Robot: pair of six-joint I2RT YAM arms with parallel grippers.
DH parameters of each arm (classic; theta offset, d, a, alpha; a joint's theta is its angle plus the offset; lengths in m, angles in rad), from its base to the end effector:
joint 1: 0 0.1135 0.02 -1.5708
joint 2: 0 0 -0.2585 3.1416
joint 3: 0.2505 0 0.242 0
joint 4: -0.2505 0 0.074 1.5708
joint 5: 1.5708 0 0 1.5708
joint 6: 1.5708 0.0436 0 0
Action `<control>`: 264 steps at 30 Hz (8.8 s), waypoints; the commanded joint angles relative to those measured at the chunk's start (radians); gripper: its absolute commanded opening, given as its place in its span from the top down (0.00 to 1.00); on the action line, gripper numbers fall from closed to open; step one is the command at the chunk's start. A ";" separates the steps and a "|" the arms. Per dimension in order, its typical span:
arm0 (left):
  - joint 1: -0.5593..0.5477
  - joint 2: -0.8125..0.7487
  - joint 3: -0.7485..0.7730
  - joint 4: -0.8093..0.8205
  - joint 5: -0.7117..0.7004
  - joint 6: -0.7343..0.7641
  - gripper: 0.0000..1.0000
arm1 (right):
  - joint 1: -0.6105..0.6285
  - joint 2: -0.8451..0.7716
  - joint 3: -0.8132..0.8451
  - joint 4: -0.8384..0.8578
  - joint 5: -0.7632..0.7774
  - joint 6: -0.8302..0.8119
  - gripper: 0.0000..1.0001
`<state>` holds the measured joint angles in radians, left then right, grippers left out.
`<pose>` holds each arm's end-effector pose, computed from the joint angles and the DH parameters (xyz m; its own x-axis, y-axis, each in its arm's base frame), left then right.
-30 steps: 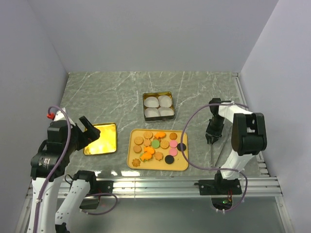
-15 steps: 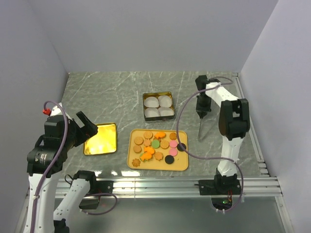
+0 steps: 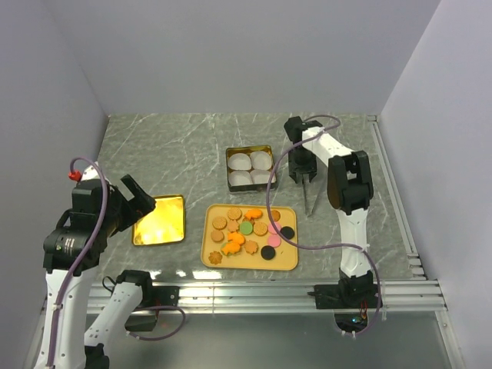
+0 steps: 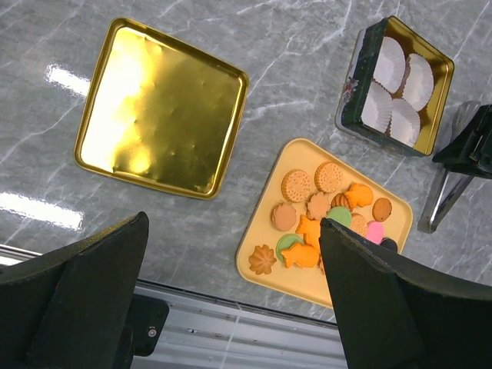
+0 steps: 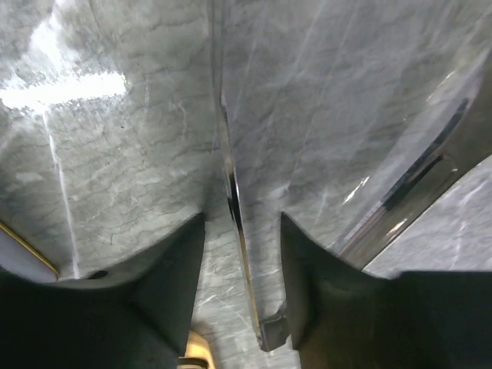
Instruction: Pack the cookies
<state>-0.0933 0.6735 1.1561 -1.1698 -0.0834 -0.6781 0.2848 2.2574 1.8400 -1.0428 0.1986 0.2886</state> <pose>0.0885 -0.0046 0.3622 -0.5099 -0.5801 -0.6352 -0.3738 0.8144 -0.4438 0.4203 0.1141 0.1572 -0.9869 0.0018 -0.1616 0.0275 0.9873 -0.1566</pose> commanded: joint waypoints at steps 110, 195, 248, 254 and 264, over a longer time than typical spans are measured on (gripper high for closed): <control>-0.002 -0.124 -0.202 0.196 0.019 0.015 0.01 | 0.129 -0.906 -0.312 -0.195 -0.185 0.179 0.44; -0.059 -0.144 -0.320 0.352 0.054 0.026 0.01 | 0.686 -0.777 -0.423 -0.069 -0.254 0.314 0.76; -0.138 -0.069 -0.322 0.348 0.074 0.046 0.06 | 0.281 -0.182 0.352 -0.045 -0.314 0.161 0.84; -0.163 -0.063 -0.322 0.351 0.070 0.043 0.06 | 0.283 -0.147 0.311 -0.013 -0.312 0.164 0.83; -0.186 -0.052 -0.322 0.349 0.068 0.041 0.06 | 0.283 -0.101 0.255 0.010 -0.295 0.201 0.80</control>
<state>-0.2718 0.6189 0.8352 -0.8360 -0.0227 -0.6468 0.5667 2.1670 2.1098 -1.0744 -0.1131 0.4690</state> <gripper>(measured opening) 0.941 0.302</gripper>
